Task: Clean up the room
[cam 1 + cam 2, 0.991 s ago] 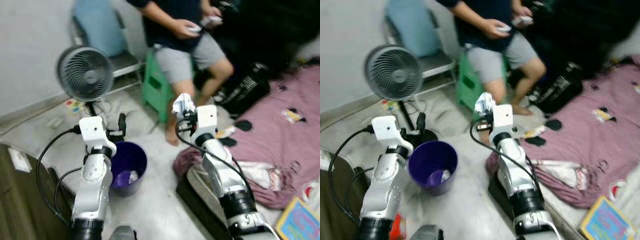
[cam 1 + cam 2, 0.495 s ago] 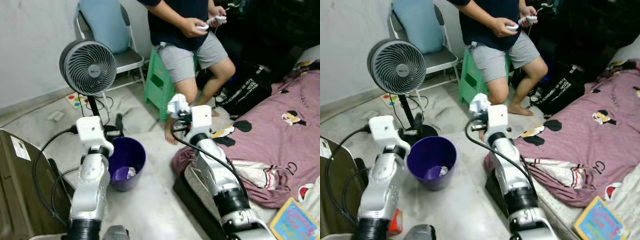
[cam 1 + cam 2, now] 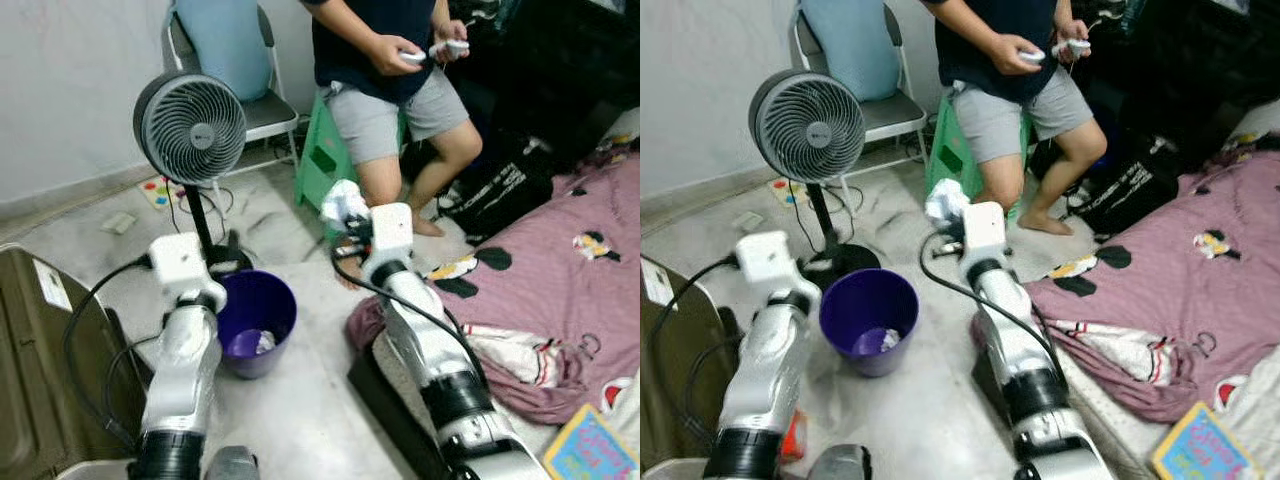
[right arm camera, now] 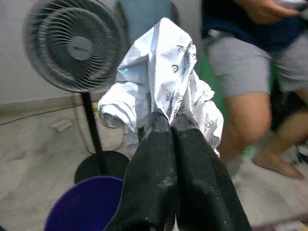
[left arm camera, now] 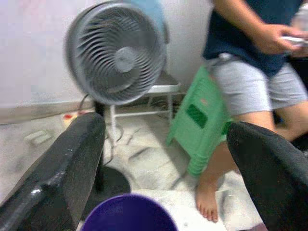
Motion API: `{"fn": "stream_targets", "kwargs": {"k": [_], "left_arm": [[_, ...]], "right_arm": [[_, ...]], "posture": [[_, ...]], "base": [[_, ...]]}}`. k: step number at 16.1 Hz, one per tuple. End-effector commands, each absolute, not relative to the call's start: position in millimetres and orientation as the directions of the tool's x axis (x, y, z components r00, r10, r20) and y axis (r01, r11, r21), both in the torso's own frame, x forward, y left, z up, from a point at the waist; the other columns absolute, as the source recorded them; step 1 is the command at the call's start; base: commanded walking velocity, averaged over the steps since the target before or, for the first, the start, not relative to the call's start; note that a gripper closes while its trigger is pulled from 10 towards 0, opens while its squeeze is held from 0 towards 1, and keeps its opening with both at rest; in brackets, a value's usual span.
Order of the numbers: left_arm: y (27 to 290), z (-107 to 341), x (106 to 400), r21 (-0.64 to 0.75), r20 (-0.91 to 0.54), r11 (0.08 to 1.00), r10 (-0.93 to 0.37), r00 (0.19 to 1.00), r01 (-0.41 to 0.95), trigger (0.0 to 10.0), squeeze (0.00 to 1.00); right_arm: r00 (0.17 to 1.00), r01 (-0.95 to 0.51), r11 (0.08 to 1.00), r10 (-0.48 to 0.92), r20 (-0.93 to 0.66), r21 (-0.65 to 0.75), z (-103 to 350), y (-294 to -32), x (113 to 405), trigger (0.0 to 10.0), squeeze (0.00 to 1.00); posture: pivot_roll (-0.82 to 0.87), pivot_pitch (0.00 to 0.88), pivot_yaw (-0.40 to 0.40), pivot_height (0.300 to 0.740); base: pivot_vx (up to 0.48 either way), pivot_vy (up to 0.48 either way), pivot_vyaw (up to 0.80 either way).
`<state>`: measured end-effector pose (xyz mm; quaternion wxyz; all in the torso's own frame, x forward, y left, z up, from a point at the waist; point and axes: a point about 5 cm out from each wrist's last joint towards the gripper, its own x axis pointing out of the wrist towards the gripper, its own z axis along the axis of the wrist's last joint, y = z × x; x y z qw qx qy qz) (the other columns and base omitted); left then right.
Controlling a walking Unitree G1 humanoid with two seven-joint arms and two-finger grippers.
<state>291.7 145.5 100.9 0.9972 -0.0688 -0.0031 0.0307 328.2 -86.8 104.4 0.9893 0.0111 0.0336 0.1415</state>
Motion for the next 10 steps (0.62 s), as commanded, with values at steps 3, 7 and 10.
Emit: {"fn": "stream_targets", "kwargs": {"k": [3, 7, 10], "left_arm": [[126.5, 101.6, 301.2, -0.141, -0.01, 0.989, -0.045, 0.999, 0.043, 10.0, 0.0], [118.8, 100.1, 301.4, -0.147, -0.021, 0.985, -0.1, 0.995, 0.096, 10.0, 0.0], [120.1, 100.6, 301.3, -0.151, -0.013, 0.983, -0.106, 0.994, 0.102, 10.0, 0.0]], "right_arm": [[0.982, -0.183, 0.983, 0.184, -0.039, 0.025, 106.8, -110.2, 325.1, 10.0, 0.0], [0.986, -0.16, 0.987, 0.161, -0.04, 0.035, 105.1, -109.6, 321.1, 10.0, 0.0], [0.985, -0.167, 0.985, 0.168, -0.041, 0.034, 104.9, -107.7, 319.5, 10.0, 0.0]], "posture": [[0.02, 0.0, 0.022, 0.74], [0.01, 0.0, 0.044, 0.74], [0.02, 0.0, 0.039, 0.74]], "base": [[0.0, 0.0, 0.0], [0.0, 0.0, 0.0], [0.0, 0.0, 0.0]]}}
